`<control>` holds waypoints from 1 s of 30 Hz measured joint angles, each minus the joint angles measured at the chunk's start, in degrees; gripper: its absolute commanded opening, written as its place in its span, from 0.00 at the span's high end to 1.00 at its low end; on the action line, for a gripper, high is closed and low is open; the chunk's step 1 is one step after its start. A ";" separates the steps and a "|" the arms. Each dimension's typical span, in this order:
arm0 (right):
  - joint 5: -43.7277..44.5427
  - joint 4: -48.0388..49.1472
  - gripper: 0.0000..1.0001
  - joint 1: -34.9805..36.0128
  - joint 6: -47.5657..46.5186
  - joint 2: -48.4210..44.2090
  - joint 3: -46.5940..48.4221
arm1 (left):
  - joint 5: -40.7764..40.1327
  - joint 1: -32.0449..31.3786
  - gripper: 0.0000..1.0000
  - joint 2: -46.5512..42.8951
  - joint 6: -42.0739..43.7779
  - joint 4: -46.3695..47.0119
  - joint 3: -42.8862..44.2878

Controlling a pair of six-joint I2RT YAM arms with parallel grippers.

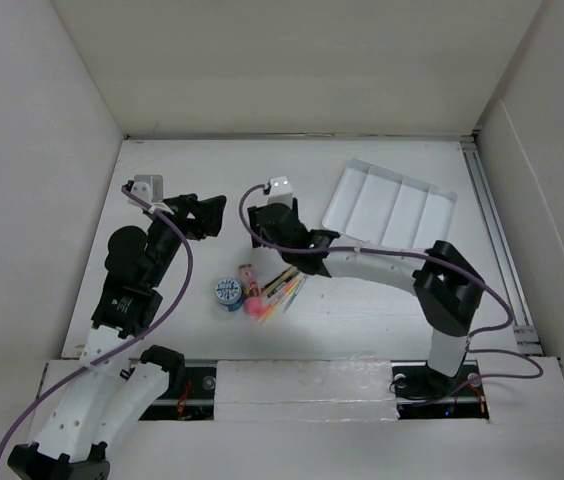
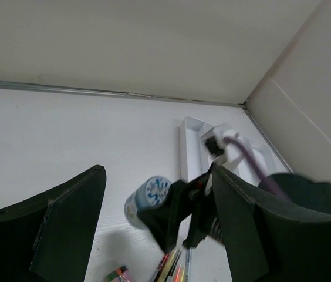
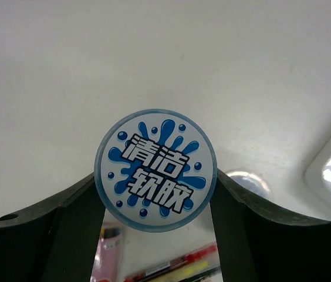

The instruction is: Organize the desk

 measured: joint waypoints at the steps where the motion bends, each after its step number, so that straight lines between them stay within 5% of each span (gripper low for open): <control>1: -0.33 0.37 0.44 -1.29 -0.02 -1.57 -0.15 | 0.02 0.00 0.31 0.07 0.00 0.04 0.00; 7: -2.49 4.55 0.43 -15.32 0.57 -9.18 -2.14 | 0.31 0.00 0.31 0.31 -0.02 0.31 0.00; 14: -2.67 4.92 0.43 -30.40 1.31 -6.21 -2.14 | 0.63 0.00 0.31 0.90 -0.02 0.33 0.00; 30: -8.22 2.71 0.42 -38.34 1.57 8.22 6.08 | 0.87 0.00 0.31 1.22 -0.02 0.72 0.00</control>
